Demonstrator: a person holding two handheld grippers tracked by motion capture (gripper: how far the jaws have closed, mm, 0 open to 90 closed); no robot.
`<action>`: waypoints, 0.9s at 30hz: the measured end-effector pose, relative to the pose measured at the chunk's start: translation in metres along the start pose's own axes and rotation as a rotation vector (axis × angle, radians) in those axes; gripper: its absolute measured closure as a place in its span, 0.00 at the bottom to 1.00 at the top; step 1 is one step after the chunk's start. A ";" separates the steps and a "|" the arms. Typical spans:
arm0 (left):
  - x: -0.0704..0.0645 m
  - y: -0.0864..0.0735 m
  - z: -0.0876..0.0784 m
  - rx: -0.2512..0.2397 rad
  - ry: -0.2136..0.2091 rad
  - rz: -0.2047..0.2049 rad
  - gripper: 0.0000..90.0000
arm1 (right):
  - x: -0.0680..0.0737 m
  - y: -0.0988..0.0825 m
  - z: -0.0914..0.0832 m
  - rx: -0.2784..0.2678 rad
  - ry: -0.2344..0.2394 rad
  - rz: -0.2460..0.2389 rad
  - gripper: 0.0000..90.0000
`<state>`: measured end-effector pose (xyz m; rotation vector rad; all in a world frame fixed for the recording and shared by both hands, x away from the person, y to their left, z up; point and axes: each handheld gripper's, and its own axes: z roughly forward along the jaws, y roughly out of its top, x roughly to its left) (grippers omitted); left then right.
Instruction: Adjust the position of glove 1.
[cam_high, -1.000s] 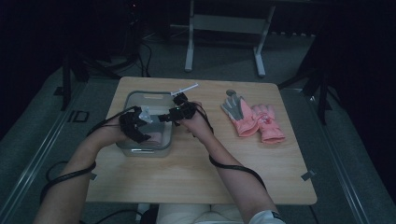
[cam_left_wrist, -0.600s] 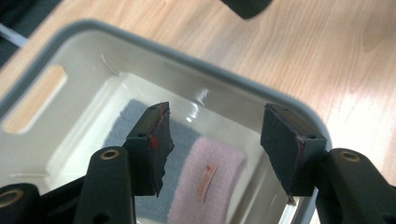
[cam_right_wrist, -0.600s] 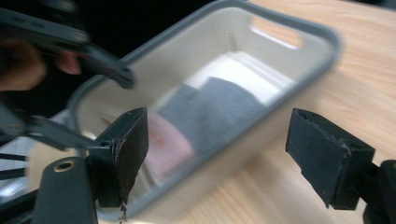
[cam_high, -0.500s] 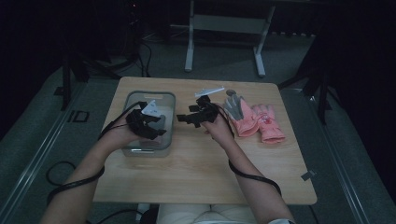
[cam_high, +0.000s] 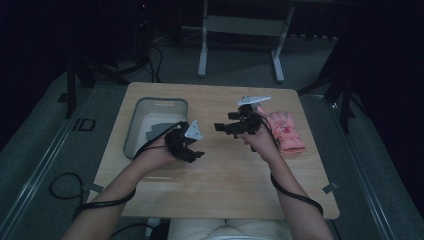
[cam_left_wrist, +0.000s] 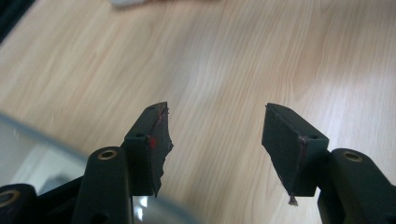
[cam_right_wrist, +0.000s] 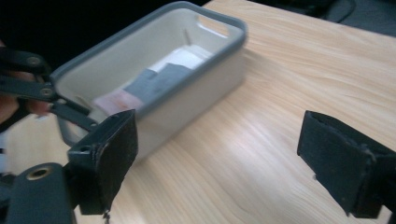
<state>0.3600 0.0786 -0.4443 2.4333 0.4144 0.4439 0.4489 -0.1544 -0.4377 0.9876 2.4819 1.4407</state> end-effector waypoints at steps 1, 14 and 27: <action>-0.003 0.002 0.002 -0.006 -0.004 0.003 0.46 | -0.002 -0.002 -0.004 0.001 -0.010 0.000 0.16; -0.027 0.005 0.030 -0.065 -0.088 -0.074 0.13 | -0.051 -0.023 -0.061 -0.028 -0.219 -0.034 0.61; -0.059 -0.026 0.056 -0.164 -0.088 -0.212 0.00 | -0.110 -0.045 -0.062 0.080 -0.360 -0.008 0.71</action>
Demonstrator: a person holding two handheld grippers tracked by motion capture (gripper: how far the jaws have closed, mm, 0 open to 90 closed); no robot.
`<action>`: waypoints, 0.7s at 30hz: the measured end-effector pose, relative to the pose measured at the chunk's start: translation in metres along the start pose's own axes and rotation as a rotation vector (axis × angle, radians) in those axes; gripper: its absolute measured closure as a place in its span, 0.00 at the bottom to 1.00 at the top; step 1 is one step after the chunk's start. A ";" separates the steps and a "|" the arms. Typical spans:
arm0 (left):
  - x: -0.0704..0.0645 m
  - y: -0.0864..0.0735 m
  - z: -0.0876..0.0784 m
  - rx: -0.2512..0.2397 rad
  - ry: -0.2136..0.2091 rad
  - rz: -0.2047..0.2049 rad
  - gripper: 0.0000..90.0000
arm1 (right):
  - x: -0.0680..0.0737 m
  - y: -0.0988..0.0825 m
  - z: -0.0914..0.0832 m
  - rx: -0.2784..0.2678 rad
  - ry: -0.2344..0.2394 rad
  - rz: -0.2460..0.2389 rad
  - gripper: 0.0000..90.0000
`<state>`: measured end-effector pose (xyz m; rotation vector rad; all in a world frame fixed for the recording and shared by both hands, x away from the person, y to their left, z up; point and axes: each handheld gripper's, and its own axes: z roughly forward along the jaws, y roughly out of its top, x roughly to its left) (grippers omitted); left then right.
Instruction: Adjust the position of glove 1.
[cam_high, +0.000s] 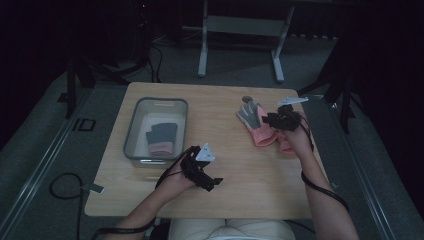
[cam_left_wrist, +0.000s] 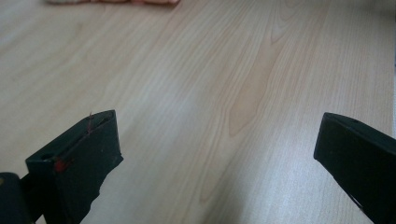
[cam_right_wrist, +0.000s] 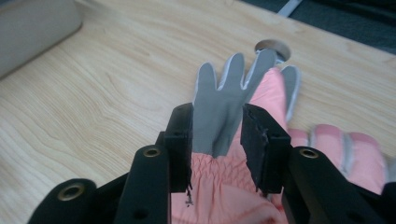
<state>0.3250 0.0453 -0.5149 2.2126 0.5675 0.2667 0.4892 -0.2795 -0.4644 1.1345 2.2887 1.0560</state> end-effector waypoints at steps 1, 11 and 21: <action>-0.001 -0.004 0.001 -0.009 0.001 -0.010 0.00 | 0.000 0.000 0.005 0.007 -0.002 -0.012 0.72; -0.015 -0.032 0.012 -0.002 0.052 0.030 0.00 | -0.001 0.010 0.061 0.132 -0.007 -0.045 0.67; -0.026 -0.041 0.014 -0.043 0.057 0.023 0.00 | -0.004 -0.001 0.089 0.194 -0.041 -0.054 0.70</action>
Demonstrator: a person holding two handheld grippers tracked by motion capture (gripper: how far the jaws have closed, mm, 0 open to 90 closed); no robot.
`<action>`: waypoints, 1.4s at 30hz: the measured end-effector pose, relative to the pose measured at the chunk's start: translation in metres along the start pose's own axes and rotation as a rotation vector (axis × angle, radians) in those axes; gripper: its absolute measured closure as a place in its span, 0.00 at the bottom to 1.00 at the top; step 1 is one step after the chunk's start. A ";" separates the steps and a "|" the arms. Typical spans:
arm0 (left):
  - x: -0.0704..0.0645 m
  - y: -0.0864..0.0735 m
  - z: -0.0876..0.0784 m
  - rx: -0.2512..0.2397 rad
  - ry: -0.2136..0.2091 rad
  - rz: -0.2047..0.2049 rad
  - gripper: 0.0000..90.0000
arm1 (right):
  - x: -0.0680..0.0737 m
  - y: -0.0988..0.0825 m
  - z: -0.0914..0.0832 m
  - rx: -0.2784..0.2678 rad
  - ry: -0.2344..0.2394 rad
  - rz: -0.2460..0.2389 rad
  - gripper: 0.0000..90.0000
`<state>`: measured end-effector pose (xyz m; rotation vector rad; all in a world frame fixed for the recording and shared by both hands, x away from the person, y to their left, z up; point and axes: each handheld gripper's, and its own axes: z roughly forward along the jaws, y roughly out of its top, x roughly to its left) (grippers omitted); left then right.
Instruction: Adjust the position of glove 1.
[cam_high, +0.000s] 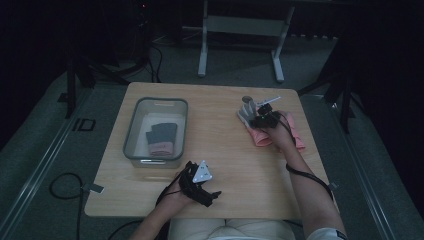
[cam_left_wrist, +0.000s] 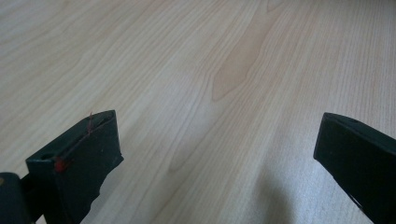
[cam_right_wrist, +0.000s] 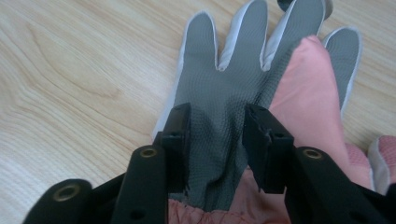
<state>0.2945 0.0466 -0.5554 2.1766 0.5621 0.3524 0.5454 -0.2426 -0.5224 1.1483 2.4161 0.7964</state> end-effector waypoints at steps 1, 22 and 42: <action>0.000 -0.001 0.000 0.000 0.000 -0.004 0.00 | 0.001 -0.001 0.002 0.007 -0.005 0.000 0.71; -0.004 -0.008 -0.003 -0.002 0.035 0.019 0.00 | 0.036 0.004 -0.043 -0.103 -0.057 0.130 0.98; -0.005 -0.010 -0.006 -0.025 0.054 0.016 0.00 | 0.138 -0.011 -0.122 -0.269 -0.132 0.326 0.98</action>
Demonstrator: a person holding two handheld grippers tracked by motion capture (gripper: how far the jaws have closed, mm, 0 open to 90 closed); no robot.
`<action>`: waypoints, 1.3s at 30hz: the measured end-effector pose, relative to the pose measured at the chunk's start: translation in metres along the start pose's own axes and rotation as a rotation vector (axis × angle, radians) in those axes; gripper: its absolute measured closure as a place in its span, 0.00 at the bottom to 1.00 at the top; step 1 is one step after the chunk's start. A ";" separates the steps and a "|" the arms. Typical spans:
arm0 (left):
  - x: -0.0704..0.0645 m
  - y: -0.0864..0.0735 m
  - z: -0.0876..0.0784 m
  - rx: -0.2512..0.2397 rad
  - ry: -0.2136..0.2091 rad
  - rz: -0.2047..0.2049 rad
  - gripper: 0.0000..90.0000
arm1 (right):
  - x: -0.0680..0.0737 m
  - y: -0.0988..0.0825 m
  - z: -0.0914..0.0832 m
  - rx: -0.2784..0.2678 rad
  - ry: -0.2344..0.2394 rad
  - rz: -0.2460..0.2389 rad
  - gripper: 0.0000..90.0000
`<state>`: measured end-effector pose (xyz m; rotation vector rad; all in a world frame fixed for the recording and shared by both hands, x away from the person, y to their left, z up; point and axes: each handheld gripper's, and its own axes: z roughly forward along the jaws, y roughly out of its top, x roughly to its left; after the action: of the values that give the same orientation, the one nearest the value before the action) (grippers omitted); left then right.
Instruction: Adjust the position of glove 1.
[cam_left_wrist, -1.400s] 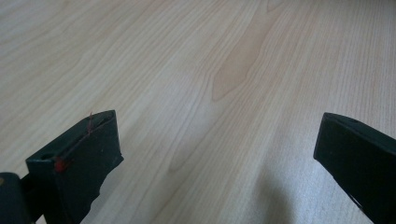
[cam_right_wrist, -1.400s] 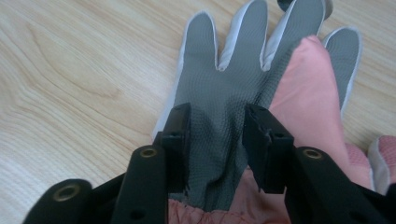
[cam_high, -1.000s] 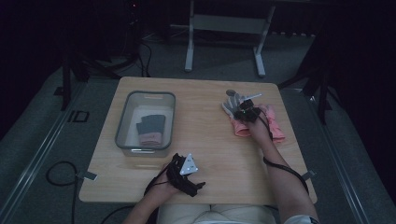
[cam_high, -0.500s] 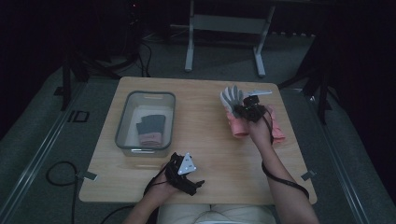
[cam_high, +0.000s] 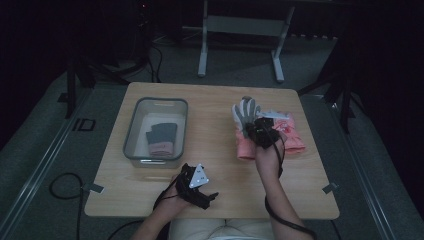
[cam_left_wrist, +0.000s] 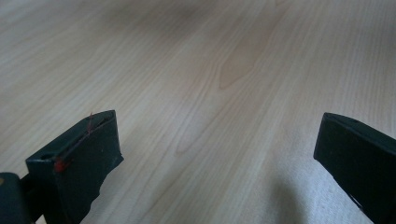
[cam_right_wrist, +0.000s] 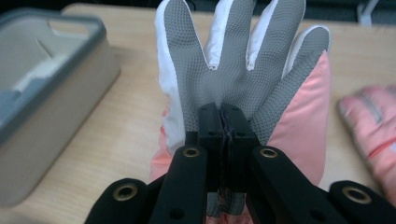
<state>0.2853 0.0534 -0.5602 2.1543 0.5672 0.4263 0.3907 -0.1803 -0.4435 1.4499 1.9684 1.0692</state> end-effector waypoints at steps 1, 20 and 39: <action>0.000 0.000 0.000 0.004 0.004 0.003 0.00 | 0.003 -0.005 0.003 0.013 -0.008 0.005 0.98; 0.003 -0.004 0.001 0.005 -0.017 -0.009 0.00 | 0.019 -0.051 0.067 0.209 -0.015 0.029 0.93; 0.003 -0.005 0.001 -0.010 -0.043 -0.018 0.00 | -0.010 -0.019 0.026 0.053 0.065 -0.073 0.76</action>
<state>0.2870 0.0567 -0.5641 2.1420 0.5592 0.3713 0.4027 -0.1839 -0.4748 1.3752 2.0933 1.0513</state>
